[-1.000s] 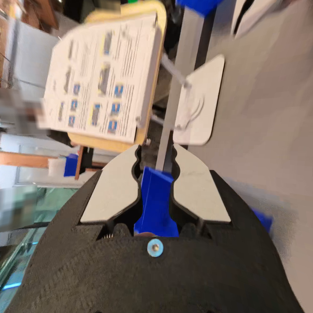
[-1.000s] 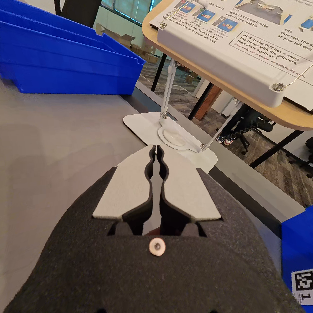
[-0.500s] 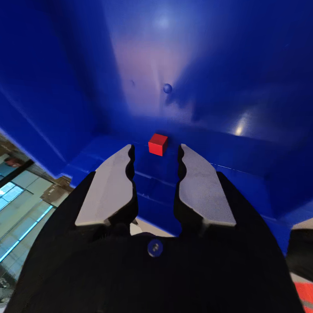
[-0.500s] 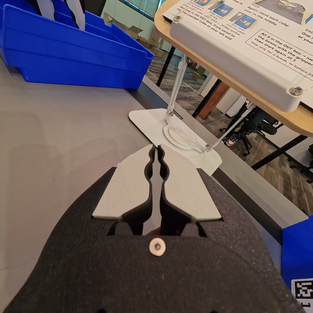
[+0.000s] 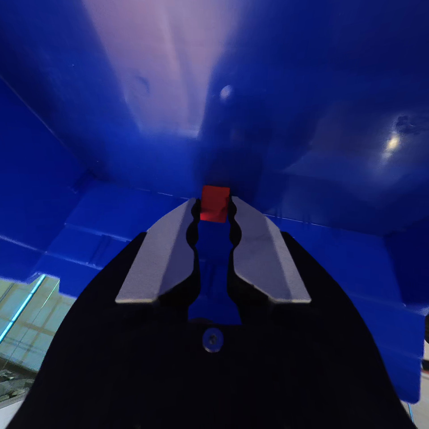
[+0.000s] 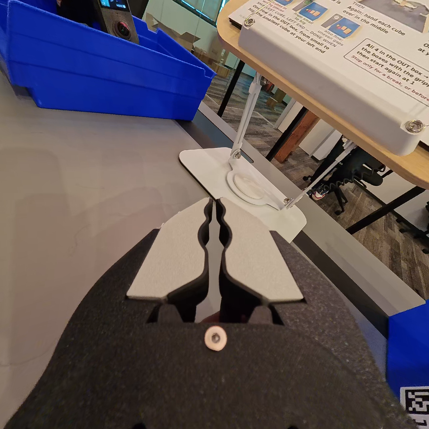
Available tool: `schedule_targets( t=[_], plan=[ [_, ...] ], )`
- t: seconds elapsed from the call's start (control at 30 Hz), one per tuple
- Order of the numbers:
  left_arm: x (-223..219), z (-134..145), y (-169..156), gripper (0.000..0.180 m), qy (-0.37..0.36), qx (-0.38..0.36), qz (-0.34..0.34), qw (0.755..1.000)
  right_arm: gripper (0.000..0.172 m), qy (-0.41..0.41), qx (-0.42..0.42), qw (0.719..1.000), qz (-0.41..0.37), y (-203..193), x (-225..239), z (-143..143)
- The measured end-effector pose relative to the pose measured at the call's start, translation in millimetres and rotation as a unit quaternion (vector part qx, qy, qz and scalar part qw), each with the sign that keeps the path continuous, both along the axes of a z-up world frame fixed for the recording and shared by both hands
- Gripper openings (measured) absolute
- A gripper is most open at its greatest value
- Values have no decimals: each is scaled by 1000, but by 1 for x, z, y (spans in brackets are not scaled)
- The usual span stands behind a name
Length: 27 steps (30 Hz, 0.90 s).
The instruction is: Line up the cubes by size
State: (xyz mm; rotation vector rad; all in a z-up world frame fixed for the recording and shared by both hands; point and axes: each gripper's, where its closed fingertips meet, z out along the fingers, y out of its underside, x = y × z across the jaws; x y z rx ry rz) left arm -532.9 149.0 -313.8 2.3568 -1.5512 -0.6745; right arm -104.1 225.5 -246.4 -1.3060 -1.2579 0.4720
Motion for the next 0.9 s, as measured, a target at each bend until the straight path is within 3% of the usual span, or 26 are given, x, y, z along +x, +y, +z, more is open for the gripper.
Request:
schedule_targets(
  t=[0.1,0.23,0.4,0.5,0.57,0.7,0.83,0.9],
  plan=[
    [2,17,8,23,-13,54,13,998,2,1,1,1000,0,0,0,0],
    [26,68,20,22,-83,208,55,973,5,12,-2,1000,2,0,1,3],
    [117,138,13,22,-204,381,-2,902,12,34,-19,999,25,-5,-2,8],
    [195,163,10,22,-276,449,-62,848,20,84,-91,990,70,-13,-3,20],
    [247,167,14,22,-309,474,-100,819,25,130,-141,975,115,-22,-3,32],
    [340,146,23,22,-375,475,-163,780,31,185,-226,939,182,-30,1,42],
    [389,124,39,22,-373,480,-219,763,35,241,-321,890,216,-24,10,49],
    [408,129,43,22,-400,490,-233,739,37,259,-349,871,229,-21,14,51]
  ],
)
